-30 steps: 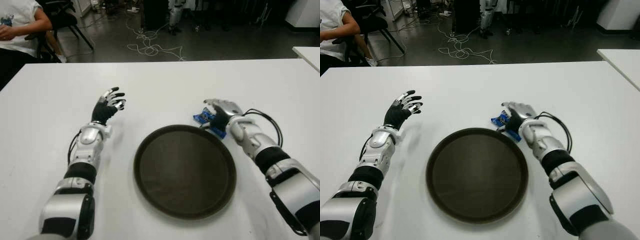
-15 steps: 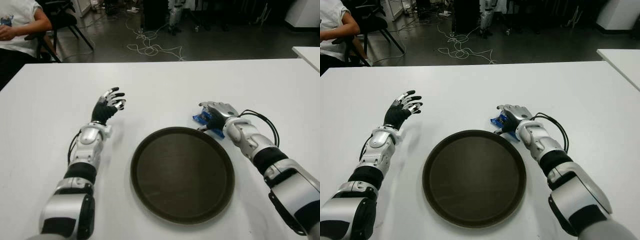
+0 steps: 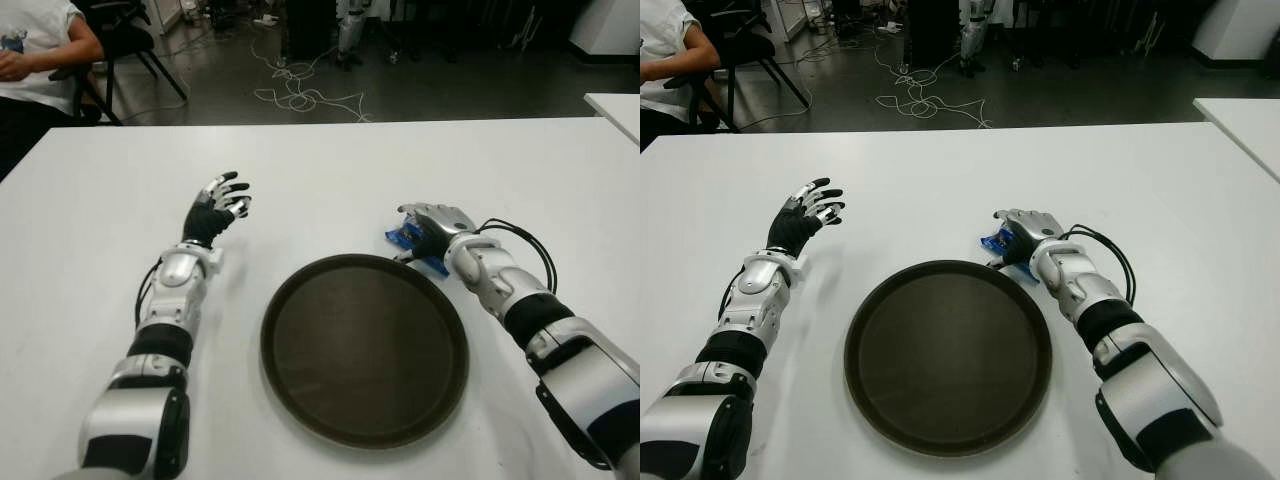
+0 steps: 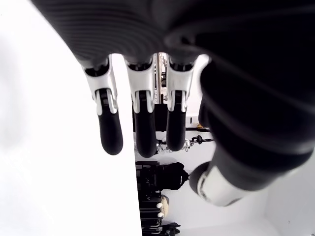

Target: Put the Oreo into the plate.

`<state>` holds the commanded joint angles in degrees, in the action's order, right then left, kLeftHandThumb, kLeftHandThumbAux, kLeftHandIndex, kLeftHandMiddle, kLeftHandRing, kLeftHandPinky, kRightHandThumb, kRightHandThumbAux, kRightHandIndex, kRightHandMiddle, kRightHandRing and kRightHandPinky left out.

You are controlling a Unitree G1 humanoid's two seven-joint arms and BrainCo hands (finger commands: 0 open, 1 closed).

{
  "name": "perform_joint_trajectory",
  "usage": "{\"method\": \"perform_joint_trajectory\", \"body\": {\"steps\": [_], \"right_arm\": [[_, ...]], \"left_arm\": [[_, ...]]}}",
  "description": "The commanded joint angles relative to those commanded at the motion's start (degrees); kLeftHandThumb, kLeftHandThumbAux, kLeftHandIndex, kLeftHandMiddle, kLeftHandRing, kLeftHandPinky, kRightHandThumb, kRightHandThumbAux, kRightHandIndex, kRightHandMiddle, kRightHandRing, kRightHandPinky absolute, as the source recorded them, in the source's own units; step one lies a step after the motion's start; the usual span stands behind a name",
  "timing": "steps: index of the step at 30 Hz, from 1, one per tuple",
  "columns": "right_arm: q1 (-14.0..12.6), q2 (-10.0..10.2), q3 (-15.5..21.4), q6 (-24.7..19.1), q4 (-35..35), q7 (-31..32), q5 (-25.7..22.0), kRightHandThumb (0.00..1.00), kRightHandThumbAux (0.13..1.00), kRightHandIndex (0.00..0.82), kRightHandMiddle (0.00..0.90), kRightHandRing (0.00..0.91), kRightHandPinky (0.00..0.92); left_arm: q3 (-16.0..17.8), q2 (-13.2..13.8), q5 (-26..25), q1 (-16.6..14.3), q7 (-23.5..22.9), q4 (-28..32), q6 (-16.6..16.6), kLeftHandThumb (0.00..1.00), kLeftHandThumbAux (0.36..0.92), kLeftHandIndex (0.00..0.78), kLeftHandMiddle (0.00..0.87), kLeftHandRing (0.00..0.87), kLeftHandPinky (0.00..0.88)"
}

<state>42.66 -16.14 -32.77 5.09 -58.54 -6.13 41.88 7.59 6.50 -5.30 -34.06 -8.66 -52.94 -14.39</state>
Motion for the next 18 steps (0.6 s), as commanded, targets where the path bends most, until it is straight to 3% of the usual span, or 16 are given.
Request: {"method": "perform_joint_trajectory", "body": {"steps": [18], "right_arm": [[1.0,0.3,0.4,0.6,-3.2,-3.1,-0.4,0.0,0.628,0.158,0.236,0.284,0.317]], "left_arm": [[-0.1,0.4,0.3,0.1,-0.2,0.3,0.3,0.224,0.814,0.17,0.256,0.266,0.323]]}}
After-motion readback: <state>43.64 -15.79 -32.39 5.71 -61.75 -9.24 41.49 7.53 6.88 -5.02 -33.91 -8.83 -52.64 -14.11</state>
